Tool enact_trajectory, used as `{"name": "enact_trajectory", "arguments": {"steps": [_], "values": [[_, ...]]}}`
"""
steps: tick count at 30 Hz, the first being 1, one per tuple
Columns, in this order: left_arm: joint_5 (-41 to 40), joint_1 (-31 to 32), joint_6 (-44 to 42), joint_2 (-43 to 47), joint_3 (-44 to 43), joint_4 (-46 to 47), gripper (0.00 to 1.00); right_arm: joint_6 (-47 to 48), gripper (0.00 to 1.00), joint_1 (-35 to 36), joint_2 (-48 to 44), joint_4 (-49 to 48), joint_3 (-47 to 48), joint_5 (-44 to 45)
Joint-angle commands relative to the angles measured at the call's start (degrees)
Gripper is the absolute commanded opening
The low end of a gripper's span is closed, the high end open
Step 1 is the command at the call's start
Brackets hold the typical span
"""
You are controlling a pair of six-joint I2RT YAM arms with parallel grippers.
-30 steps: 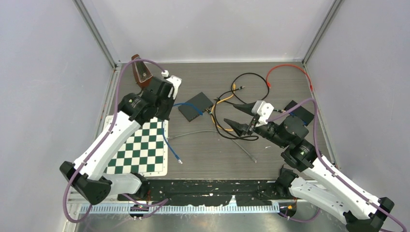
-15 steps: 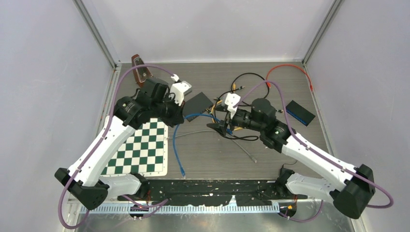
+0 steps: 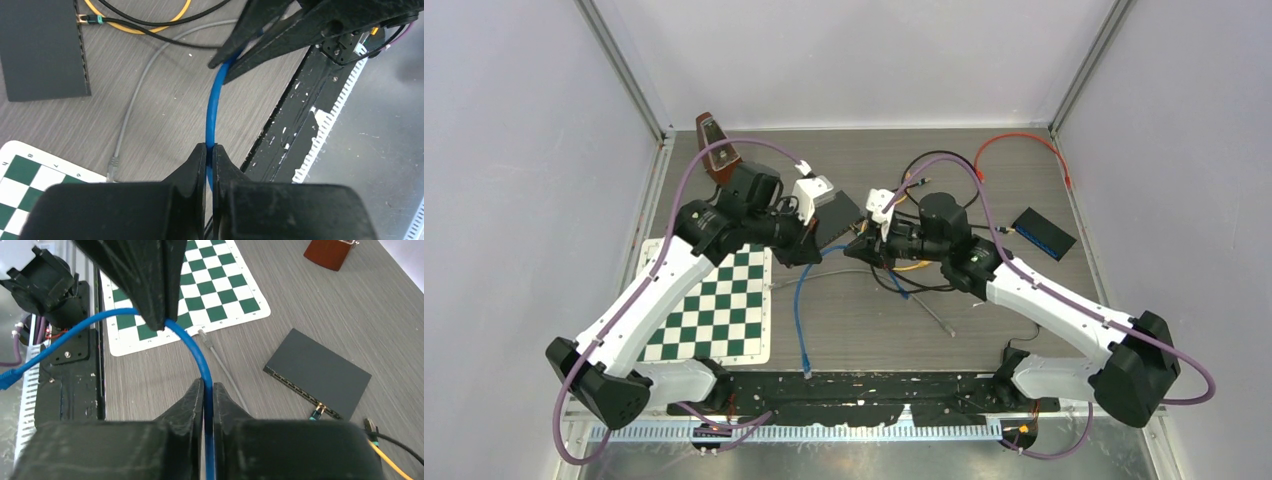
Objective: Insert the plug into the switch port
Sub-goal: Pick up the connector from the center of the board.
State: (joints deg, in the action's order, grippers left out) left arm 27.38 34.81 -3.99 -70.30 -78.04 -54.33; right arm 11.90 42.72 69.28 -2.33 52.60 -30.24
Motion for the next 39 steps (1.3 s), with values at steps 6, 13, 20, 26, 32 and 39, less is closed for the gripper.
{"name": "enact_trajectory", "arguments": {"steps": [6,13,20,26,32,39], "values": [[-2.04,-0.6,0.81,-0.07,-0.22,5.28,0.4,-10.27,0.05,-3.44,-8.19,1.37,-0.1,11.1],[-6.89,-0.78,5.11,4.19,4.82,11.43,0.46,-21.34,0.05,-9.43,-14.38,5.92,0.32,20.58],[-8.18,-0.82,5.24,4.77,6.74,11.8,0.51,-26.56,0.05,-11.34,-14.8,12.0,3.59,23.39],[-12.98,-1.46,5.35,5.05,8.27,11.89,0.51,-27.82,0.05,-11.81,-15.56,12.13,3.16,23.74],[-17.05,-2.28,4.3,7.93,11.27,15.34,0.53,-28.94,0.05,-12.54,-16.37,12.72,2.91,23.4],[-13.88,-2.66,4.17,8.7,12.45,16.19,0.55,-27.14,0.05,-12.64,-19.94,9.08,1.1,22.45]]}}
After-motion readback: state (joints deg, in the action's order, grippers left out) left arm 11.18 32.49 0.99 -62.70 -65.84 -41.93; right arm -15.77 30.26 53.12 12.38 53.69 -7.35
